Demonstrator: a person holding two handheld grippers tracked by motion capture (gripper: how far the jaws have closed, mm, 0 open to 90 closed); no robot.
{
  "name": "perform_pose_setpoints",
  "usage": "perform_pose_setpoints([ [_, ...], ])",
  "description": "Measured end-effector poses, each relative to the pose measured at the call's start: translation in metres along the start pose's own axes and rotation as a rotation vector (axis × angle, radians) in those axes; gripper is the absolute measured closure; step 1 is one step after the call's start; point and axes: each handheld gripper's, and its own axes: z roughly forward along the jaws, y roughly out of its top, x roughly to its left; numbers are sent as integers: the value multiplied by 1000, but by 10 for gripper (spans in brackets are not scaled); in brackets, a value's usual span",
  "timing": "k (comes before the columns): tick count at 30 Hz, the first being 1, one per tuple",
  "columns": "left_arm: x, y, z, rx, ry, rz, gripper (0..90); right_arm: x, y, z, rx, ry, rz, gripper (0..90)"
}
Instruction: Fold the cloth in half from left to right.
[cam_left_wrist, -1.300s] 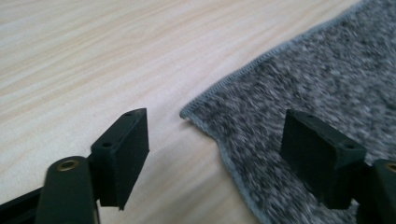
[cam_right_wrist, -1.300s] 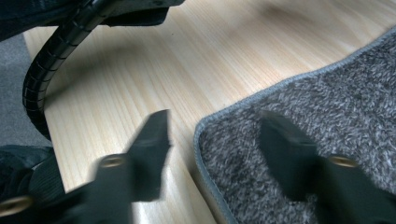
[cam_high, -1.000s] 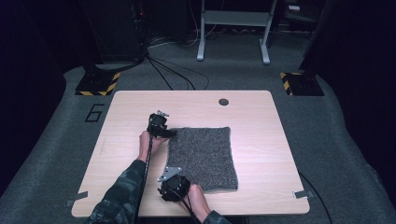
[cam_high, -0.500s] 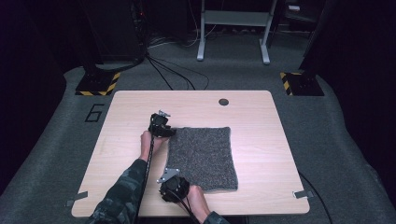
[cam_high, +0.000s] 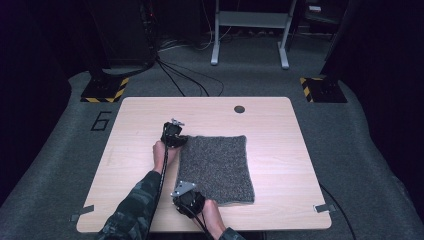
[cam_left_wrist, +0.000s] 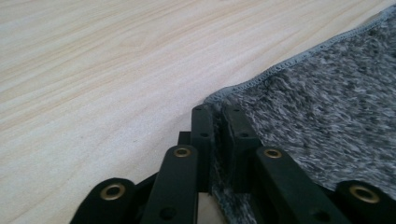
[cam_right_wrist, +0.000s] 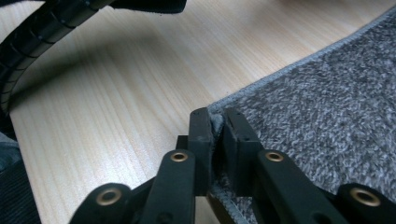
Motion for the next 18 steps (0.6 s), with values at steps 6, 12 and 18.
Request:
perform_pose_setpoints([
  [6,-2,1,-1,10,-18,5,862,-3,-6,-5,-7,8,24,873],
  [12,-2,2,-5,-6,-26,-13,860,-1,-8,-13,-16,10,10,878],
  [18,0,7,-14,-17,-21,-6,861,-2,-9,-20,-60,2,14,882],
])
